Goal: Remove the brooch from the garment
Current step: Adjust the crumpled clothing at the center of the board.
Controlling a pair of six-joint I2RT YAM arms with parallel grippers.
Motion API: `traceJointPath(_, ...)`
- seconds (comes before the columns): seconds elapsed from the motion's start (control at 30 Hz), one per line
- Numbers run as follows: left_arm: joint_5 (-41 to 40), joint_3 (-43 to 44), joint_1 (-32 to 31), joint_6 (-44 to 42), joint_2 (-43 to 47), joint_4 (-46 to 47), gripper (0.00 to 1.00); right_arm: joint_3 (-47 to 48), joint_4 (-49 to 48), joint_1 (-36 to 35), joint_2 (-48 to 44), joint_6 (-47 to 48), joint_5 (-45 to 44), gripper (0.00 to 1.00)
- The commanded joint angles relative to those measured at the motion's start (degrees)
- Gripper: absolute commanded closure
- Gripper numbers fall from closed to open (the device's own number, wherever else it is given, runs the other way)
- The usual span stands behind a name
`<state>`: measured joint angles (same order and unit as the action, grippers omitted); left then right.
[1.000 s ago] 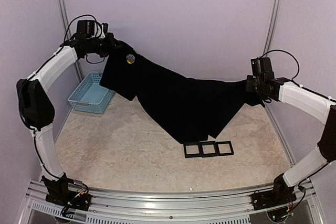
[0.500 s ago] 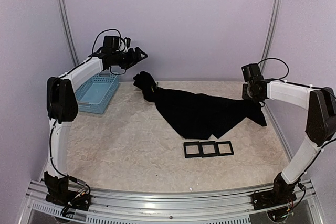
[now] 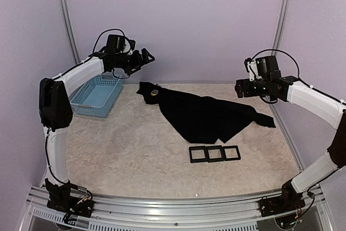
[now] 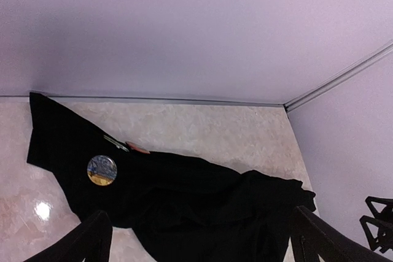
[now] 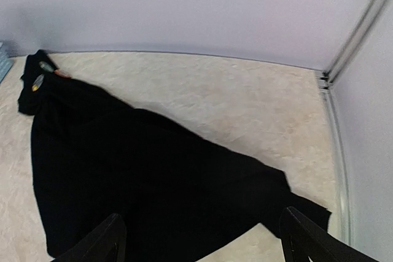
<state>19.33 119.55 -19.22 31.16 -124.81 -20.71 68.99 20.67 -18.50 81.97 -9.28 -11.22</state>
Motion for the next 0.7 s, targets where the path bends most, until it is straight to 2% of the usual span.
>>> traceJointPath(0.0,-4.4,-7.4,-5.9,7.0,8.5,-4.6,0.01,-2.7,2.0,-6.4,3.3,0.7,11.0,0.12)
traceJointPath(0.17,-8.3,-16.9,-11.4,14.3,14.8,-6.0,0.01,-0.3,2.5,-13.4,10.4,0.1,12.8,0.14)
traceJointPath(0.37,-10.0,-29.4,-14.8,22.3,21.9,-2.2,0.01,2.1,3.1,-16.3,18.4,-0.3,14.2,0.16)
traceJointPath(0.67,-10.9,-37.3,-16.9,26.3,26.4,-2.7,0.01,6.9,5.4,-19.3,26.5,-0.1,15.4,0.19)
